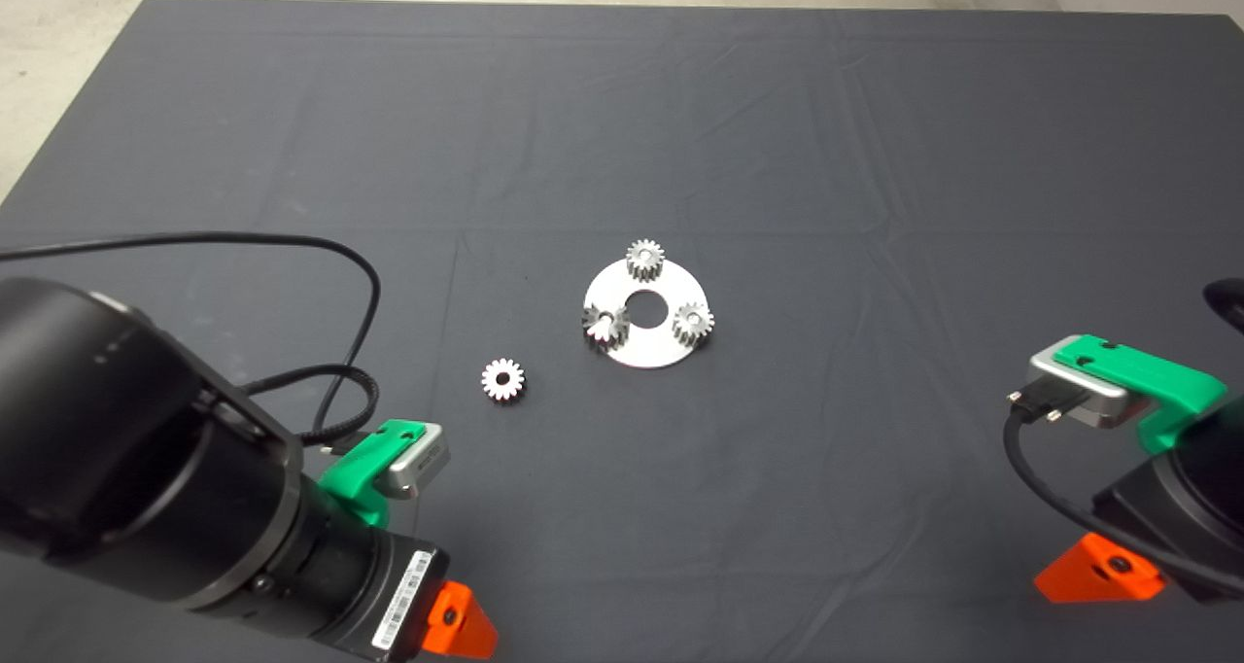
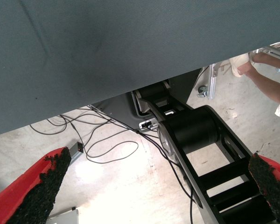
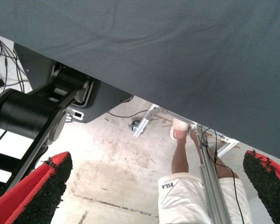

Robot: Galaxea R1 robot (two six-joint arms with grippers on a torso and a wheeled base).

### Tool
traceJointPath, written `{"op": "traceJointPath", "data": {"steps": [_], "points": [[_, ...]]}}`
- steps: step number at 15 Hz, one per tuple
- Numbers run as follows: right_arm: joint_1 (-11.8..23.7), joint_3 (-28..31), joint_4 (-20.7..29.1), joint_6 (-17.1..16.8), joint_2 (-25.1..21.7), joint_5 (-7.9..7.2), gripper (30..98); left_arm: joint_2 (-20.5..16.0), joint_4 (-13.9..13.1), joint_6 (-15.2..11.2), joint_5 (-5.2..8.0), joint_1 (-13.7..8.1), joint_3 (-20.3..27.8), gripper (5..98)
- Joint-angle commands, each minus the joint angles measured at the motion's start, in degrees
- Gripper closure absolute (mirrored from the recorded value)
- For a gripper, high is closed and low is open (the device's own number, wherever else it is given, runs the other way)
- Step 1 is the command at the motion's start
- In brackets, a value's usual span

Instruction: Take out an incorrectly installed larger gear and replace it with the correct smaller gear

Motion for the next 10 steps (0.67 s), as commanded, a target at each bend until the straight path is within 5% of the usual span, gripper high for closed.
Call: {"op": "traceJointPath", "data": {"steps": [1, 4, 7, 10], "points": [[1.4, 0.2, -1.6, 0.0, -0.3, -6.83, 31.7, 1.5, 0.7, 0.2, -0.19, -0.7, -4.0, 5.4], [1.4, 0.2, -1.6, 0.1, -0.2, -6.83, 31.7, 9.4, 1.4, 2.4, -0.22, -0.8, -12.5, 5.4], [1.3, 0.3, -1.6, 0.1, -0.1, -6.83, 31.7, 17.1, 6.7, 3.6, -0.13, -0.7, -20.1, 5.4], [1.3, 0.2, -1.6, 0.1, -0.3, -6.83, 31.7, 20.7, 7.1, 6.8, -0.31, -0.7, -26.3, 5.4]]}}
